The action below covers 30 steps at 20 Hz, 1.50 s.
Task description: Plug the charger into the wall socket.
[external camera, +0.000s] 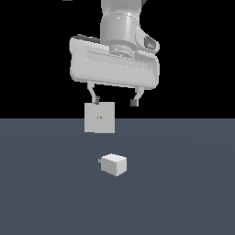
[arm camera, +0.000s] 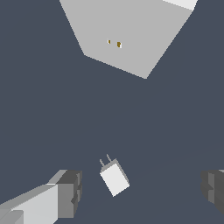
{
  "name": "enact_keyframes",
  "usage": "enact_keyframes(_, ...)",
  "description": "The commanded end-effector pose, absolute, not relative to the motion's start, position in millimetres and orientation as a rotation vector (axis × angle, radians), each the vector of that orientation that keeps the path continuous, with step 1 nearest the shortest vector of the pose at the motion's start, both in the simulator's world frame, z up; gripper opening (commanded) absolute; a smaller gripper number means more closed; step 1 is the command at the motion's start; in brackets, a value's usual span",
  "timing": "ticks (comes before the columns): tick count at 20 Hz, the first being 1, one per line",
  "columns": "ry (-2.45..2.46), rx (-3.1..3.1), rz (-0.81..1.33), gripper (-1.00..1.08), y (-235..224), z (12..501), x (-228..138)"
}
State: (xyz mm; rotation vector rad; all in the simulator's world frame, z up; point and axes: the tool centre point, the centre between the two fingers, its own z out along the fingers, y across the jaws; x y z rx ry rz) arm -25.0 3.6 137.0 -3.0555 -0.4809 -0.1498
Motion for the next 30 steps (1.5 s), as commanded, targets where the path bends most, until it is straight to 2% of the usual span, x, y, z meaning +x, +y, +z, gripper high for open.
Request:
enact_keyframes(1,-0.563,-3.035,-0.172,1.00,5,130,-31)
enact_keyframes(30,-1.238,-2.752,-0.344,1.00,8,67,-74)
